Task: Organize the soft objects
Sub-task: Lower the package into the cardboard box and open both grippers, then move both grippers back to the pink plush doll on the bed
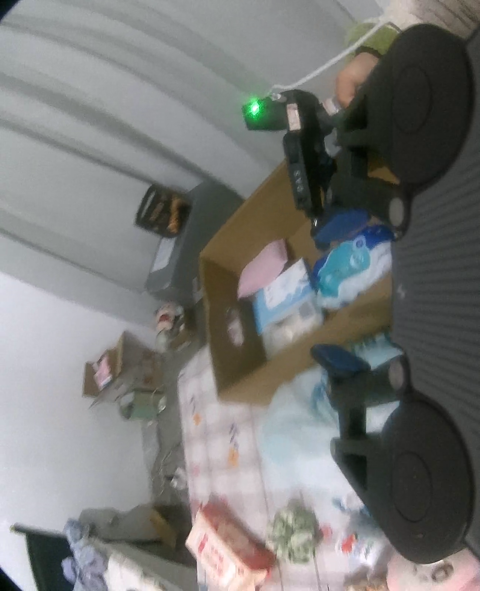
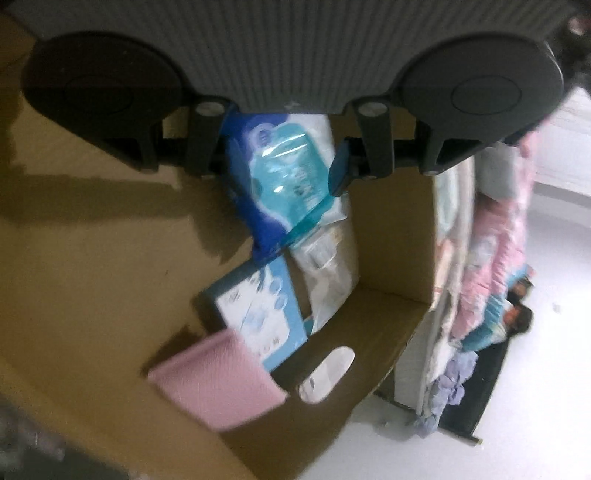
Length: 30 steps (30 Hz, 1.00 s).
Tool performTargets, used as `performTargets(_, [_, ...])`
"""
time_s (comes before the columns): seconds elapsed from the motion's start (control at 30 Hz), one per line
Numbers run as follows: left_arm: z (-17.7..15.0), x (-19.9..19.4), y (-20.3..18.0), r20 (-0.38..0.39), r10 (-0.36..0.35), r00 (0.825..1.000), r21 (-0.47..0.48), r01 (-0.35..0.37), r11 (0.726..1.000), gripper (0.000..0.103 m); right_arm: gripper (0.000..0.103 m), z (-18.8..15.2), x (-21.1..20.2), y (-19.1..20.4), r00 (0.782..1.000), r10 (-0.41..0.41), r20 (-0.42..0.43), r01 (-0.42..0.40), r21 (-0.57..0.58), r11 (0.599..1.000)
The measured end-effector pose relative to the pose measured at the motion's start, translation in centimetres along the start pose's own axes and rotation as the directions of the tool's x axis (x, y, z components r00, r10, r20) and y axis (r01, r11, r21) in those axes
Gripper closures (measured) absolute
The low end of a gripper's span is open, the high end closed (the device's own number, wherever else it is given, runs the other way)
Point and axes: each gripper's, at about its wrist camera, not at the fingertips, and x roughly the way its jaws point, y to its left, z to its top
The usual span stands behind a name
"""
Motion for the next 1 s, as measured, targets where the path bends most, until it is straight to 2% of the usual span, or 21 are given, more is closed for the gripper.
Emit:
performTargets(0.1, [-1.3,-2.1,1.0,0.031,0.052,0.998,-0.003,-0.052,0.999,0.021,0.044,0.3,0.1,-0.1,0.999,-0.040,-0.008,0.040,-0.021,0.999])
performTargets(0.23, [-3.4,-3.6,2.3,0.013,0.127,0.992,0.018,-0.127,0.992,0.010,0.040,0.1,2.2,0.0,0.993,-0.040,-0.113,0.039,-0.017,0.999])
performTargets(0.33, [-5.5,-4.8,3.7,0.002,0.185,0.983,0.018,-0.185,0.983,0.008,0.041,-0.3,3.1,1.1,0.990,-0.073,-0.122,0.067,-0.057,0.996])
performTargets(0.4, [-6.9,-5.4,4.8,-0.027,0.210,0.977,0.005,-0.210,0.978,0.007,0.053,-0.2,3.5,1.5,0.990,-0.068,-0.123,0.063,-0.047,0.997])
performTargets(0.47, [-8.3,-5.9,6.0,-0.059,0.241,0.969,-0.013,-0.242,0.970,0.007,0.057,-0.2,4.2,1.8,0.989,-0.068,-0.130,0.064,-0.031,0.997])
performTargets(0.6, [-10.8,-7.0,7.8,-0.080,0.287,0.954,-0.055,-0.292,0.955,0.006,0.057,-0.2,4.9,2.7,0.991,-0.082,-0.104,0.079,-0.029,0.996])
performTargets(0.7, [-12.4,-7.9,9.0,-0.075,0.287,0.955,-0.119,-0.295,0.948,0.004,0.058,-0.3,5.5,3.3,0.993,-0.088,-0.082,0.085,-0.041,0.996])
performTargets(0.83, [-13.7,-8.7,10.0,-0.078,0.298,0.951,-0.158,-0.307,0.939,0.004,0.056,-0.5,5.8,4.4,0.992,-0.117,-0.055,0.112,-0.080,0.990])
performTargets(0.93, [-14.1,-9.5,10.0,-0.051,0.315,0.948,-0.160,-0.319,0.934,0.004,0.053,-0.8,5.5,5.3,0.990,-0.131,-0.041,0.126,-0.110,0.986])
performTargets(1.0, [-14.1,-9.8,10.1,-0.030,0.315,0.949,-0.158,-0.316,0.936,0.004,0.044,-1.0,4.8,5.8,0.992,-0.122,-0.022,0.118,-0.113,0.986])
